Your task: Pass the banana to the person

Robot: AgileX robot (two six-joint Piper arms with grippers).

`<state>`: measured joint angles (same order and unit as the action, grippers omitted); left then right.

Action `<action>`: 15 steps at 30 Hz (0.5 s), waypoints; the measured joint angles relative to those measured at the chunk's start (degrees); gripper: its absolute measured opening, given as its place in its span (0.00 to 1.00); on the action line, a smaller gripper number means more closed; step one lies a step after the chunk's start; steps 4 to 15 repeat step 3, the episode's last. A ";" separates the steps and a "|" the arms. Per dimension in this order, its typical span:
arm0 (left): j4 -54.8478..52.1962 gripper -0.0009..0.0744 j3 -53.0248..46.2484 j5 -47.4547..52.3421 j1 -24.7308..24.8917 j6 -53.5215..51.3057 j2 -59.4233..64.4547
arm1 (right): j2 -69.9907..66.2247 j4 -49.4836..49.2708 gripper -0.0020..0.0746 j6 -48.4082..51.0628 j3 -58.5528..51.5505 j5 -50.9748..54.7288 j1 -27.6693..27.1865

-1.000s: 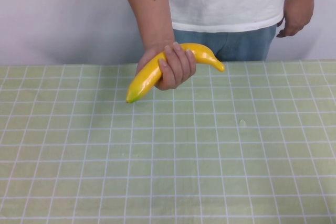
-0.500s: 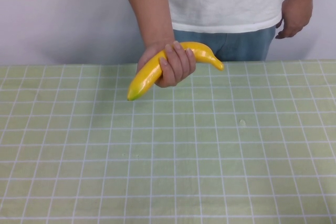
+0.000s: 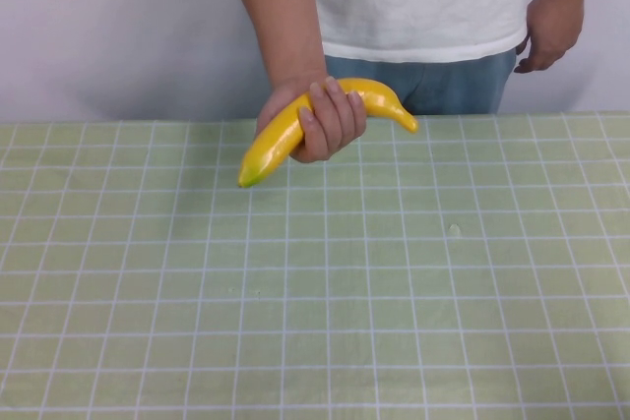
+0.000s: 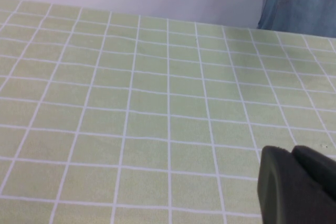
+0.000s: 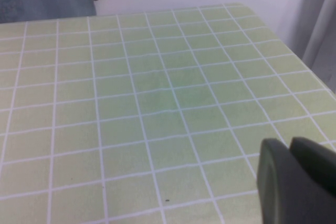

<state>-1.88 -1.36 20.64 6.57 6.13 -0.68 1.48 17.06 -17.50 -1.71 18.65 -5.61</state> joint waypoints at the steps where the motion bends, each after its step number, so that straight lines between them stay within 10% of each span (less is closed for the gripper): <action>1: 0.00 0.02 0.00 0.00 0.00 0.00 0.00 | 0.00 0.00 0.01 0.00 0.00 0.00 0.00; 15: 0.00 0.02 0.00 0.00 0.00 0.00 0.00 | 0.00 0.00 0.01 0.00 0.00 0.00 0.00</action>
